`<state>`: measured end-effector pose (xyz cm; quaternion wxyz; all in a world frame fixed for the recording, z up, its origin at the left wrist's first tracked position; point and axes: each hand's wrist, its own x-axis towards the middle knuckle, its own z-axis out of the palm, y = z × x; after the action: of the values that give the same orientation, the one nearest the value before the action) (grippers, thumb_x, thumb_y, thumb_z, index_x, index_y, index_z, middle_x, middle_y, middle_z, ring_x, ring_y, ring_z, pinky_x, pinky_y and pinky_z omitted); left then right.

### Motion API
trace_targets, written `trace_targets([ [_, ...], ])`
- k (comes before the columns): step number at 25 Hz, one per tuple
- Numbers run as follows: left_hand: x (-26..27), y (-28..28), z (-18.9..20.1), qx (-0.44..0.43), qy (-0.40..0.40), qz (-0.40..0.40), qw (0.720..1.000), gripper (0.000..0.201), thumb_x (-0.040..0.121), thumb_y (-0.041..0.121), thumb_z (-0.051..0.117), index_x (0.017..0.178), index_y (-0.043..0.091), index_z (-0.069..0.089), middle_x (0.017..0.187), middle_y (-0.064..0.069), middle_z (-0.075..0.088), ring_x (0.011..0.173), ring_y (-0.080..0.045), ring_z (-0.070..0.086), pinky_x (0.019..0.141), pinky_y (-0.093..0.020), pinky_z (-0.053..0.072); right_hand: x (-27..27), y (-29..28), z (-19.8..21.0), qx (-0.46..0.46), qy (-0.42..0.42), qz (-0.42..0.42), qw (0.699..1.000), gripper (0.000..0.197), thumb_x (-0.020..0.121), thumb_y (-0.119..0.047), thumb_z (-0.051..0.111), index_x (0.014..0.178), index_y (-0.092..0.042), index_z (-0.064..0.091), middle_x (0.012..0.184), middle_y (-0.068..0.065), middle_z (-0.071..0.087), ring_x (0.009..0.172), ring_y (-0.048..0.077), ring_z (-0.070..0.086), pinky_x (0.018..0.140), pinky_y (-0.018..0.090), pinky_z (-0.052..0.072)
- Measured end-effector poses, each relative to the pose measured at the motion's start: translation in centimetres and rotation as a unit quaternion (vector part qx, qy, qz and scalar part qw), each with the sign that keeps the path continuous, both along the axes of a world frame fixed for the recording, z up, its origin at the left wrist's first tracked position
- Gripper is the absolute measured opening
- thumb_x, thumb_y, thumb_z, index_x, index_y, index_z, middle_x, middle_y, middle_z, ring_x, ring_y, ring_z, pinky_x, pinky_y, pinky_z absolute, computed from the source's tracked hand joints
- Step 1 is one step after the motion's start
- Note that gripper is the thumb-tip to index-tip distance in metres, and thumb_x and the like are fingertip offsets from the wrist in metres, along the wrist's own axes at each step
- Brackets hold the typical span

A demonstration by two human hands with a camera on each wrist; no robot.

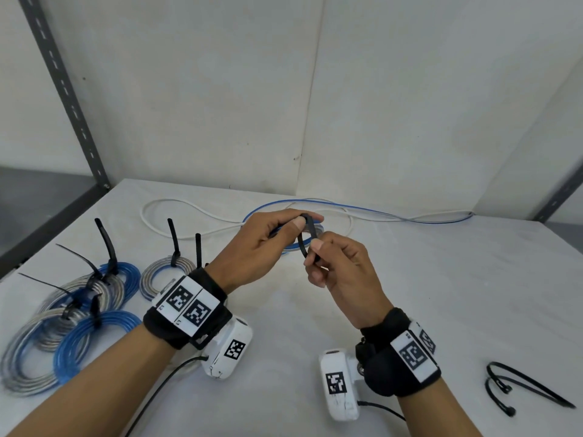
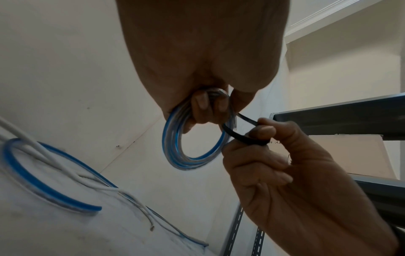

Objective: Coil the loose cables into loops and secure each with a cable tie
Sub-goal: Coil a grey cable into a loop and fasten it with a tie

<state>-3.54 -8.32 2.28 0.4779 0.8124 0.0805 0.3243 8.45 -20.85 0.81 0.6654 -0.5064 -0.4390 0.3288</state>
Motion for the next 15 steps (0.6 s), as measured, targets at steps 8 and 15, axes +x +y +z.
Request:
trace_targets([
  [8,-0.17,-0.73,0.74,0.029,0.011,-0.003,1.0,0.033,0.108,0.002,0.037,0.127,-0.002,0.064,0.078,0.013,0.056,0.07,0.019,0.055,0.069,0.001,0.036,0.25,-0.48,0.47,-0.009,0.041,0.038,0.998,0.032,0.091,-0.013,0.054,0.061,-0.014,0.064,0.068,0.006,0.059,0.055,0.014,0.044,0.056,0.025,0.039],
  [15,-0.2,-0.28,0.22,0.053,0.019,0.002,0.998,0.032,0.11,0.015,0.04,0.125,0.013,0.069,0.091,0.02,0.072,0.071,0.003,0.058,0.07,-0.014,0.042,0.51,-0.73,0.61,-0.056,0.037,0.035,0.997,0.028,0.089,-0.018,0.056,0.063,-0.017,0.066,0.07,0.003,0.06,0.063,0.012,0.042,0.05,0.021,0.034],
])
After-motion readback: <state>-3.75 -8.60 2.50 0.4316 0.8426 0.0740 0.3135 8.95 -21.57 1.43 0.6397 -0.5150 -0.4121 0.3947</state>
